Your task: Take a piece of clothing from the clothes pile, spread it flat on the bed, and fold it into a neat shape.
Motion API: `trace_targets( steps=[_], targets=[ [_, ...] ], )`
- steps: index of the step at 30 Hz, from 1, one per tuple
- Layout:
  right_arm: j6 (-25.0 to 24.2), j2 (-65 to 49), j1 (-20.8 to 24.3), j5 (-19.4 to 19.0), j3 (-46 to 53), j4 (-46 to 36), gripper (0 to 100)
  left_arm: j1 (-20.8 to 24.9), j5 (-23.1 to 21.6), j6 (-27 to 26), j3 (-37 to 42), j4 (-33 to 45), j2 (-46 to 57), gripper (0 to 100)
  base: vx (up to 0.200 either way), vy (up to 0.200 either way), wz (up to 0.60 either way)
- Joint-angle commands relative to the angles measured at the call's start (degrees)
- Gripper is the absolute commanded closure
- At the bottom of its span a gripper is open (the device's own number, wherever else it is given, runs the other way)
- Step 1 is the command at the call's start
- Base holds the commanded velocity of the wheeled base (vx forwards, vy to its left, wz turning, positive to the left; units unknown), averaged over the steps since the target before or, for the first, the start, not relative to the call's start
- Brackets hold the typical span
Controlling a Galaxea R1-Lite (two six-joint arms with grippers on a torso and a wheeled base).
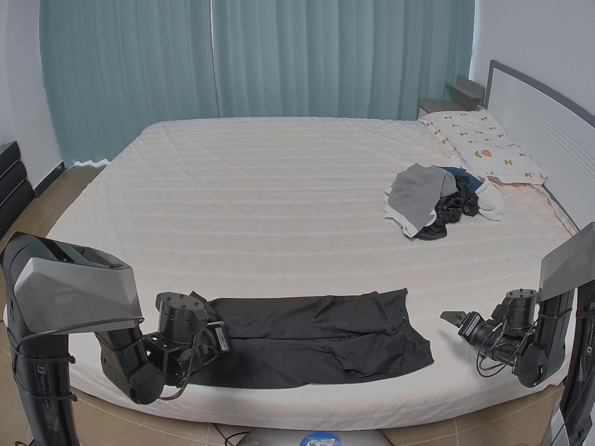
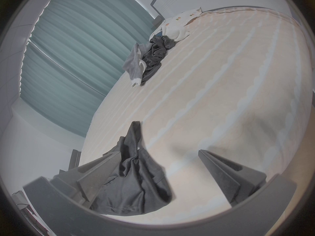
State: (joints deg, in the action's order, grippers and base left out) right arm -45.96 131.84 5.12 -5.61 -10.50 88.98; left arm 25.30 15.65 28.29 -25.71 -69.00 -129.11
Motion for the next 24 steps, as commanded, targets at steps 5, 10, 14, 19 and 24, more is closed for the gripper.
trace_targets(
  steps=[5,10,14,19,24],
  targets=[
    [0.2,-0.1,0.2,0.1,0.3,0.7,0,7.1,1.5,0.4,-11.2,12.5,3.1,100,0.0,-0.2,0.0],
    [0.2,-0.1,0.2,0.1,0.5,0.7,0,10.8,1.5,2.9,-16.7,19.3,3.3,100,0.0,-0.2,0.0],
    [0.3,-0.1,0.3,0.1,0.5,0.7,0,12.9,1.5,4.0,-21.0,25.8,3.1,100,0.0,-0.2,0.0],
    [0.3,-0.1,0.5,0.2,0.7,0.7,0,14.6,1.5,6.5,-26.8,33.1,2.9,100,0.0,-0.2,0.0],
    [0.3,-0.1,0.5,0.2,0.7,0.7,0,15.7,2.6,10.6,-31.5,36.8,2.0,100,0.0,-0.12,0.0]
  ],
)
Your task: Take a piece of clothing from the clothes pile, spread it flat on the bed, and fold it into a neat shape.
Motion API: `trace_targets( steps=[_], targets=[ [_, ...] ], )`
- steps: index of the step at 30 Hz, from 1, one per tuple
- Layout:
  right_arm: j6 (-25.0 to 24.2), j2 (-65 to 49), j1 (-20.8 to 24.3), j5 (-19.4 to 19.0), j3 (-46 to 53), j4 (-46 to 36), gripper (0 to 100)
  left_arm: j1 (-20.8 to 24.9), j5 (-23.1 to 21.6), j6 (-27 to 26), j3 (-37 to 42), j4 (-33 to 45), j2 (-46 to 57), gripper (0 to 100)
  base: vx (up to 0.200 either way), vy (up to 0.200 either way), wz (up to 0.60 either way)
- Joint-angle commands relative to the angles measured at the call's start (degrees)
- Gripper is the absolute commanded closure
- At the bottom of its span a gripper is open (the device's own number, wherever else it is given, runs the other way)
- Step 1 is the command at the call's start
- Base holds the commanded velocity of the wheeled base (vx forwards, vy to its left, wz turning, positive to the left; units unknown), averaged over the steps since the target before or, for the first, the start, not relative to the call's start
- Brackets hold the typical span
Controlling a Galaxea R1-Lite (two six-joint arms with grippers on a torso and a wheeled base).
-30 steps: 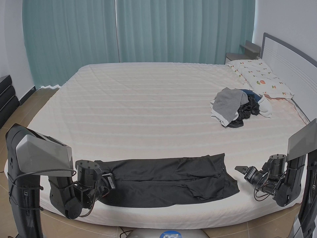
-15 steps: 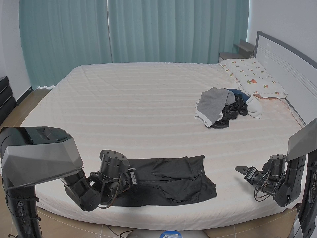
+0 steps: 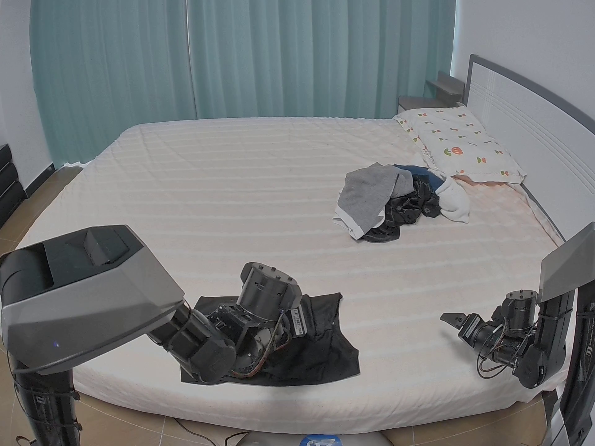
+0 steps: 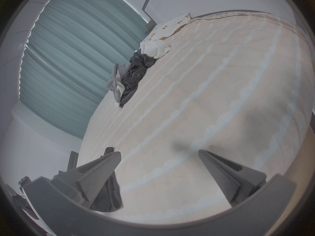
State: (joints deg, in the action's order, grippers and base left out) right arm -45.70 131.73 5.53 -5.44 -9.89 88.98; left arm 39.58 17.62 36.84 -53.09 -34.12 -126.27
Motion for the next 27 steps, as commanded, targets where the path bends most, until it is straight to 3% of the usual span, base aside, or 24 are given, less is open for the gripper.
trace_targets(
  steps=[1,11,12,22,27],
  targets=[
    [0.1,0.1,0.1,0.0,0.1,0.7,0,1.5,0.8,2.5,-4.3,2.0,-1.3,100,0.0,0.0,0.0],
    [0.1,0.1,0.3,0.0,0.1,0.7,0,1.5,0.8,5.5,-4.3,1.8,-1.4,100,0.0,0.0,0.0],
    [0.1,0.1,0.3,0.0,0.1,0.7,0,1.5,0.8,5.6,-4.2,1.7,-1.4,0,0.0,0.0,0.0],
    [0.1,0.2,0.3,0.0,0.2,0.7,0,1.7,0.8,8.9,-3.8,1.9,0.0,0,0.0,0.0,0.0],
    [0.1,0.2,0.3,0.0,0.3,0.7,0,-0.7,-0.3,10.1,3.2,2.0,7.0,0,0.0,0.0,0.0]
  ],
)
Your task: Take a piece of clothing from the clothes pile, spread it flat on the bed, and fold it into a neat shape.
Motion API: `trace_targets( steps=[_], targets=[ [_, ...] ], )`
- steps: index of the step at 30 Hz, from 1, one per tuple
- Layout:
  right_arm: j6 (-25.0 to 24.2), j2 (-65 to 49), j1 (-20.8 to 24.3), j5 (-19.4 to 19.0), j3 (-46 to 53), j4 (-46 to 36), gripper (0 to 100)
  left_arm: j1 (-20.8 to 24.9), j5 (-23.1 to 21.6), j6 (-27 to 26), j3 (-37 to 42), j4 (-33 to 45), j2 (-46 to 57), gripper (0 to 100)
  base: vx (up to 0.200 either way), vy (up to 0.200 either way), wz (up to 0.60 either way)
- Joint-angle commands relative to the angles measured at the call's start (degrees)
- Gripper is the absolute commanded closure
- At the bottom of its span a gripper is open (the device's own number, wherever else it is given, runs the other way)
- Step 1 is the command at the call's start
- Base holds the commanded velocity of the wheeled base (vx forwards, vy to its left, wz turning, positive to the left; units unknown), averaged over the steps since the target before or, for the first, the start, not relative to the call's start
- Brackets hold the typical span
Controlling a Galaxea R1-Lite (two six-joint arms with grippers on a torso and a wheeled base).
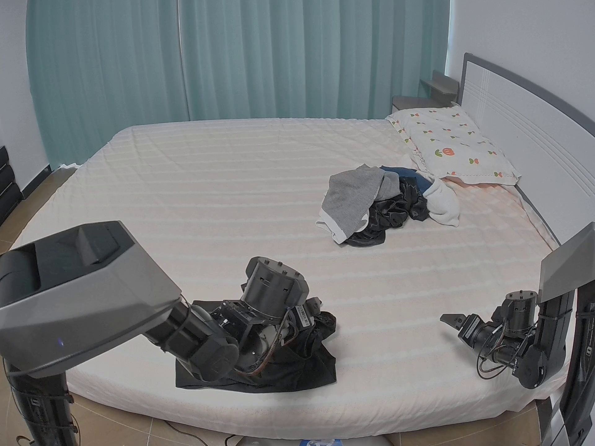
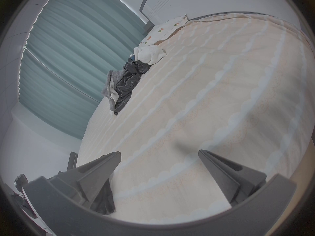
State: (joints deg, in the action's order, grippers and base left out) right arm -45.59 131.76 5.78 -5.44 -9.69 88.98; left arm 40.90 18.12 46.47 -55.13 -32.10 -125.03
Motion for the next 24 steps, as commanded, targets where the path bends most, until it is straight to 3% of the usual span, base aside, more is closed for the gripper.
trace_targets(
  steps=[1,4,7,12,18,24],
  targets=[
    [0.0,0.1,0.0,0.0,0.4,0.7,0,-3.0,-1.3,0.5,7.4,-0.3,6.1,0,0.0,0.0,0.0],
    [0.1,0.2,0.1,0.0,0.5,0.7,0,-5.2,-1.9,1.7,12.0,-1.2,6.2,0,0.0,0.0,0.0],
    [0.0,0.2,0.1,-0.1,0.5,0.7,0,-7.2,-2.4,5.1,16.1,-5.3,6.6,0,-0.2,0.0,0.0],
    [0.0,0.3,0.1,-0.1,0.4,0.7,0,-9.6,-6.7,6.1,22.7,-11.7,6.4,0,-0.12,0.0,0.0],
    [0.0,0.6,0.1,-0.1,0.2,0.7,0,-14.0,-6.8,7.2,23.7,-16.0,4.5,0,0.0,0.0,0.0],
    [0.1,0.8,0.2,-0.1,0.1,0.7,0,-14.3,-7.0,7.1,24.7,-16.2,5.1,0,0.0,0.0,0.0]
  ],
)
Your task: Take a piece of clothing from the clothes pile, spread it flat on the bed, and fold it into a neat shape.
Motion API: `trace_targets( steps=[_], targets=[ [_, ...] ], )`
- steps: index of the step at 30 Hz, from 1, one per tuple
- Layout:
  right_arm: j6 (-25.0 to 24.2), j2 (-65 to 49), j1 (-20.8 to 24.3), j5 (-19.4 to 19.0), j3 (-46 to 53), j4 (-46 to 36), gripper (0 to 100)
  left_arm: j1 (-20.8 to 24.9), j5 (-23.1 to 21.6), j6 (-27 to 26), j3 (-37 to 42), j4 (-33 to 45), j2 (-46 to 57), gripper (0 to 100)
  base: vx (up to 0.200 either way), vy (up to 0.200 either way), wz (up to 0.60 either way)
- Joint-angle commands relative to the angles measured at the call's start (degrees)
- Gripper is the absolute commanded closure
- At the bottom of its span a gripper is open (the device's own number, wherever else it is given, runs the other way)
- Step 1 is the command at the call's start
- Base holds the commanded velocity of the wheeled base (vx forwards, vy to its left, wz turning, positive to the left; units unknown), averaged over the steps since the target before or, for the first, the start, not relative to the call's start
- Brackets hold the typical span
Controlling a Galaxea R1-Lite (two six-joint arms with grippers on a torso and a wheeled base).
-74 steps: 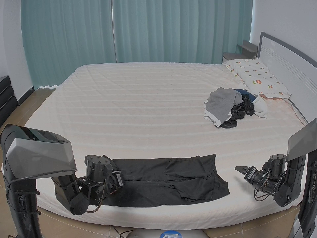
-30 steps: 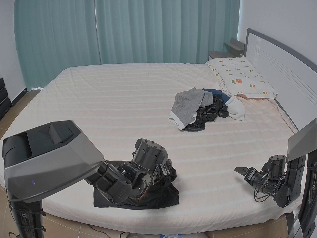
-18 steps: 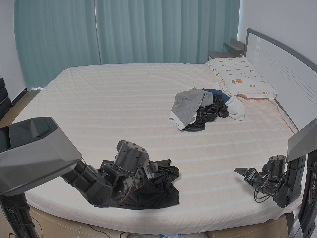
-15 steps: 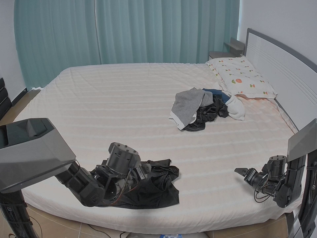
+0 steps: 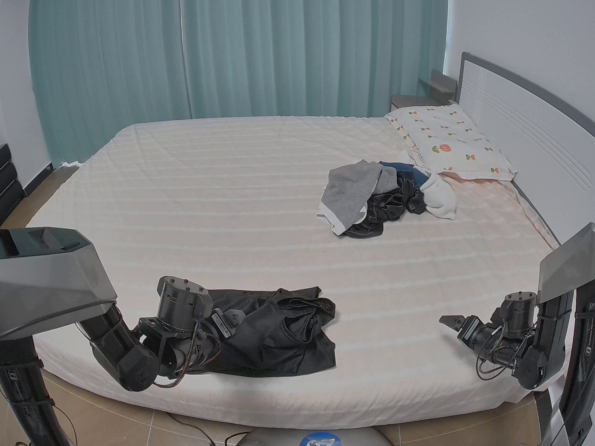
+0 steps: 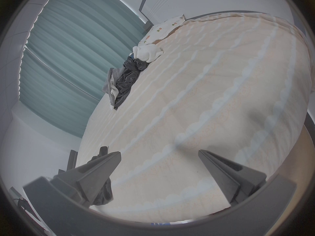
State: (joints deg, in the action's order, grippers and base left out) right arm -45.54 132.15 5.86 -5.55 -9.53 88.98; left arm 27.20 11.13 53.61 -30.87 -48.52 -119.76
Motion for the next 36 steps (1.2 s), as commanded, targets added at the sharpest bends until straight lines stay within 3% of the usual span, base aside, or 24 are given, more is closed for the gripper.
trace_targets(
  steps=[1,4,19,23,29,32,33,36],
  targets=[
    [0.0,0.4,0.3,0.0,0.0,0.7,0,-0.7,-0.2,0.1,0.2,0.4,0.0,0,0.0,0.0,0.0],
    [0.0,0.4,0.5,0.1,0.2,0.7,0,-2.0,-1.0,0.2,0.5,0.0,0.3,0,0.0,0.0,0.0],
    [0.5,-4.9,2.0,1.0,-0.3,0.6,0,-11.5,-9.1,0.5,-0.4,0.2,-0.6,0,0.0,0.2,0.0],
    [1.8,-7.0,7.7,2.0,-0.4,0.5,0,-13.3,-11.3,1.6,-0.2,0.2,-0.6,0,0.0,0.2,0.0],
    [9.9,-4.4,16.3,4.9,-5.0,-0.5,0,-13.8,-13.7,3.4,-0.2,0.1,-2.1,0,0.0,0.2,0.0],
    [10.6,-4.4,17.5,5.1,-7.4,-3.0,0,-14.3,-13.8,3.4,-0.4,0.1,-2.4,0,0.0,0.2,0.0],
    [11.4,-4.4,18.6,5.2,-11.6,-8.3,0,-14.5,-14.0,3.4,-0.5,0.0,-2.9,0,0.0,0.2,0.0],
    [13.2,-4.7,19.1,5.2,-16.3,-13.7,0,-14.6,-14.6,3.4,-0.5,-0.2,-3.7,0,0.0,0.2,0.0]
  ],
)
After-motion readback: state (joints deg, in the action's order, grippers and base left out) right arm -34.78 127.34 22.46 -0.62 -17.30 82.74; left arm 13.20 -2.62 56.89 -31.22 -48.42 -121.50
